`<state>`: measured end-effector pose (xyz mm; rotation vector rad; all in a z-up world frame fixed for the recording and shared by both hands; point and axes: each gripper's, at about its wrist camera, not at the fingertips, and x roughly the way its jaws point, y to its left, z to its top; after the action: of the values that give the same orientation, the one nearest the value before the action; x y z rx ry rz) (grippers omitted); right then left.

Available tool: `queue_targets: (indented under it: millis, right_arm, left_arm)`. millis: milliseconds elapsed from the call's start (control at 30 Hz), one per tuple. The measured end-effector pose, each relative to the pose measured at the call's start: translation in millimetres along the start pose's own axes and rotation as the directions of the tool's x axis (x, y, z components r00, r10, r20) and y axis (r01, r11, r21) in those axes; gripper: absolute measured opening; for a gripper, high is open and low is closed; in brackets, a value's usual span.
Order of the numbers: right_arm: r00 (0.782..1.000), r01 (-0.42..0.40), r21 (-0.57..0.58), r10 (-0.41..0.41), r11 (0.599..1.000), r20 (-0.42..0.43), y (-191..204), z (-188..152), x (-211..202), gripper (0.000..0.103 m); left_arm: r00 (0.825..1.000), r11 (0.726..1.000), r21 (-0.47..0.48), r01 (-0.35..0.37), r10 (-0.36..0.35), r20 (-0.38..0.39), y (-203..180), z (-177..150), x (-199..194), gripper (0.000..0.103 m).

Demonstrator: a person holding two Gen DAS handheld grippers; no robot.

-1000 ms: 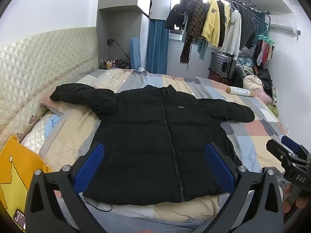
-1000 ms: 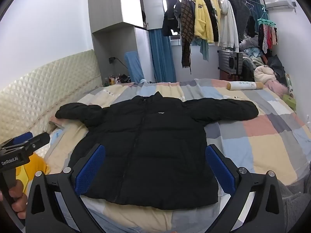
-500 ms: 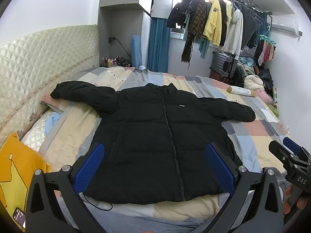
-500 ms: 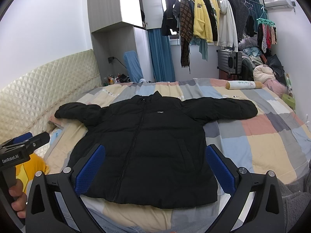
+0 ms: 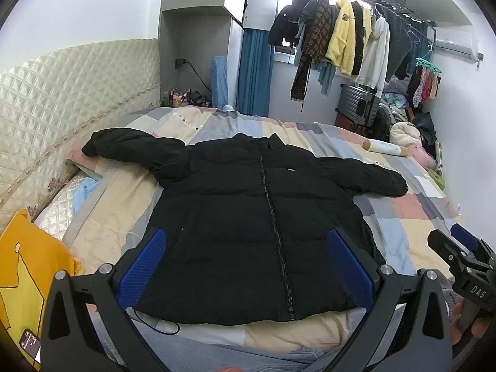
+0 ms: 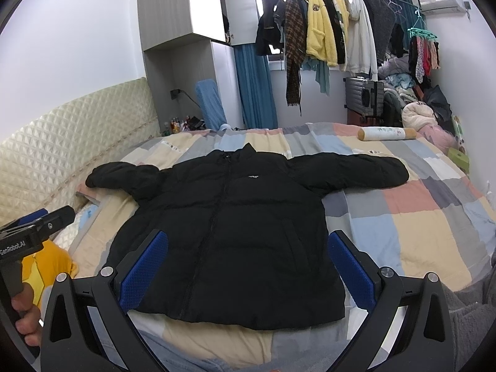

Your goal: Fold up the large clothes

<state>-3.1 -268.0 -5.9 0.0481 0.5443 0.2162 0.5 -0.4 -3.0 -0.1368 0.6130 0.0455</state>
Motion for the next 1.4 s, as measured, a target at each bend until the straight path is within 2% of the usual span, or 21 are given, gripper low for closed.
queue_targets:
  millis: [300,1400]
  right_arm:
    - [1.000,0.004,0.015,-0.004,1.000,0.000,-8.6,-4.3,-4.3,0.103]
    - [1.000,0.030,0.014,-0.029,0.999,-0.011,-10.6,-1.5,-4.6,0.103]
  left_arm:
    - [0.999,0.998,0.026,-0.053,0.053,0.008,-2.1,0.3,-0.1,0.103]
    - [1.000,0.999,0.046,-0.006,0.005,0.007,-23.1,-4.2,-4.0,0.103]
